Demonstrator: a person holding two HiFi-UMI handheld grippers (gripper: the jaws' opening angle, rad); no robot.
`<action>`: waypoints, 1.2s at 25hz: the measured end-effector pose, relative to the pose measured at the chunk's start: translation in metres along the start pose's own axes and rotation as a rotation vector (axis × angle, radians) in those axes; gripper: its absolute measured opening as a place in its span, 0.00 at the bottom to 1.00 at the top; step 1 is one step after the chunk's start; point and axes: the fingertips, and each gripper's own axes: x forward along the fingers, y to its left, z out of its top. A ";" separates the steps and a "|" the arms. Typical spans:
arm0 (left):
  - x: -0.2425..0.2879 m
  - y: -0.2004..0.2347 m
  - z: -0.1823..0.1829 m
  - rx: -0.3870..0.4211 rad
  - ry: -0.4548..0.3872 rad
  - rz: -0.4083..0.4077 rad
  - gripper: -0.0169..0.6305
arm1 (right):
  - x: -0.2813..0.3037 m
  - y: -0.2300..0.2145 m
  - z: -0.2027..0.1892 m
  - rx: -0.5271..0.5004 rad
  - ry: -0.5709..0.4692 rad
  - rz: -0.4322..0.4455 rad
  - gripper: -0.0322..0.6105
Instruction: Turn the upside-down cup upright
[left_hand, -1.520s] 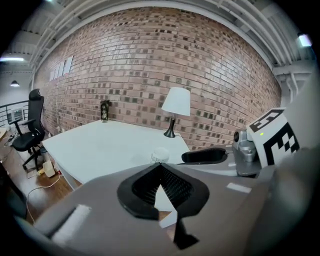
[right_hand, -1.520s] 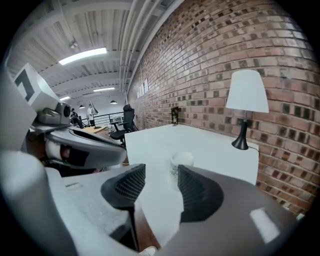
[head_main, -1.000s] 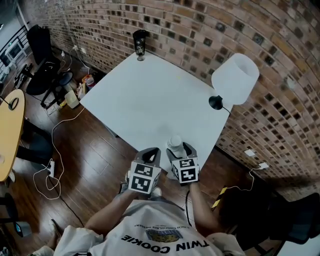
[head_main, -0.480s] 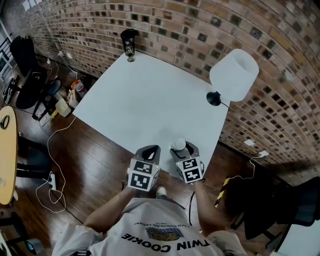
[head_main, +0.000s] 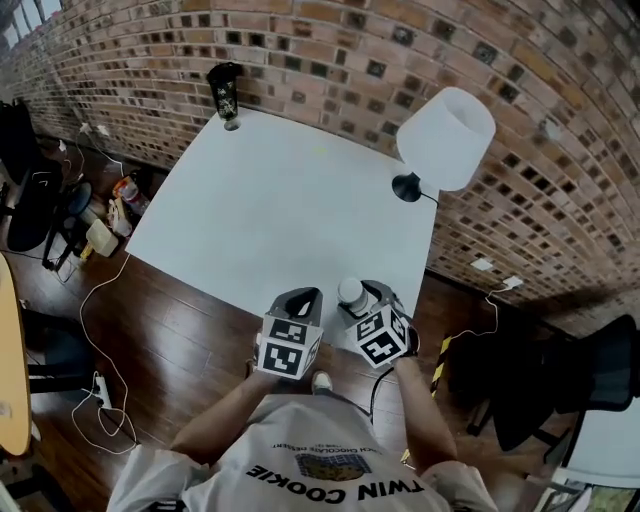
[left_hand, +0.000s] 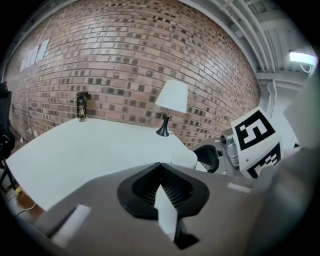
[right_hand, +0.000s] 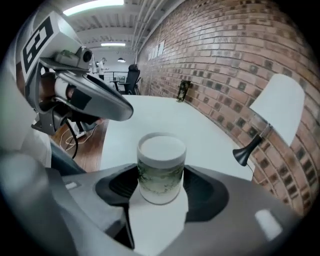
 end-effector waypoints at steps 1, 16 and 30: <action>0.002 0.000 0.002 0.000 -0.003 -0.008 0.03 | -0.002 0.001 0.001 -0.036 0.044 0.008 0.49; -0.004 0.045 0.003 -0.064 -0.019 0.012 0.03 | 0.028 0.005 -0.031 -0.788 0.684 0.046 0.49; -0.005 0.054 -0.001 -0.087 -0.016 0.033 0.03 | 0.048 0.009 -0.024 -0.795 0.577 0.031 0.49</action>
